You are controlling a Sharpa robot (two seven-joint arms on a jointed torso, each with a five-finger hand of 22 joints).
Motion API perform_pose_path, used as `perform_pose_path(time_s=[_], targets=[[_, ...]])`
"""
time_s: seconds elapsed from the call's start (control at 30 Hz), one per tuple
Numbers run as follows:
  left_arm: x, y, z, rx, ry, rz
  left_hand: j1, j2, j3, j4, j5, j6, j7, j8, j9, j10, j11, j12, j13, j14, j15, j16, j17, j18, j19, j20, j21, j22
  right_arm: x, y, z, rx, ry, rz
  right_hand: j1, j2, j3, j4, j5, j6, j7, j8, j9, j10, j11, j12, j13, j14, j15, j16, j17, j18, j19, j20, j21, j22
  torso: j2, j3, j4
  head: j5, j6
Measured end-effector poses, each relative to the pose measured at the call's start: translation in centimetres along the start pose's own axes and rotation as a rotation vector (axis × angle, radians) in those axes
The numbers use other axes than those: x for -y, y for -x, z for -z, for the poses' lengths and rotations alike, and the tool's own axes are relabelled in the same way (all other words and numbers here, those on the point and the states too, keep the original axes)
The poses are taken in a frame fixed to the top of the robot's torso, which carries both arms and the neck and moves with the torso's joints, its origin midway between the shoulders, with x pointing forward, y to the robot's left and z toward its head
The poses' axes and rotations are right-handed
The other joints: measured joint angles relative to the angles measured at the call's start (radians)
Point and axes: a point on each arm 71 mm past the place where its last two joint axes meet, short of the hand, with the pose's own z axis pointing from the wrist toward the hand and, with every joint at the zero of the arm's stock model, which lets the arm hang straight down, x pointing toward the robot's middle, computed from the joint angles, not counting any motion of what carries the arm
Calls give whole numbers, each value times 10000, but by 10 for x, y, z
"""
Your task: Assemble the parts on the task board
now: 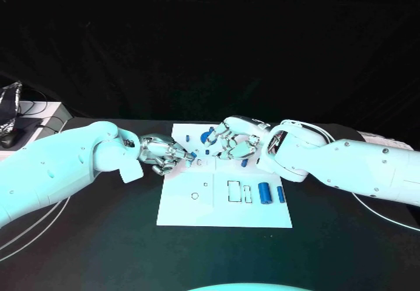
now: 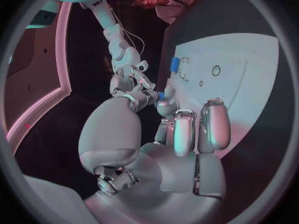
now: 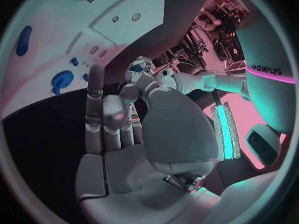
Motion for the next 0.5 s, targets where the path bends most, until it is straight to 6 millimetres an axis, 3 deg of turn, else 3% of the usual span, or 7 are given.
perform_pose_path(time_s=[0.2,0.5], targets=[[0,-3,0,-202,-252,104,-28,-25,0,0,-3,0,0,0,-1,1,1,26,25,0,0,0,0,-1,22,-22,0,9,-8,-12,-7,-211,149,522,0,0,160,-25,-61,-233,-30,-68,-90,410,-72,2025,2055,0,0,1568,1436,0,28,-45,512,506,1,1,-7,32,14],[1,-6,-1,-408,-456,173,-118,-38,0,-1,-22,69,5,-51,-3,40,-30,67,73,0,0,40,0,-1,38,-38,0,8,-15,-24,-15,-235,213,779,-32,-32,189,2,-181,-306,-30,-67,-116,540,-79,2695,2743,35,-35,2036,1896,0,27,-44,645,694,17,6,0,47,-4]])
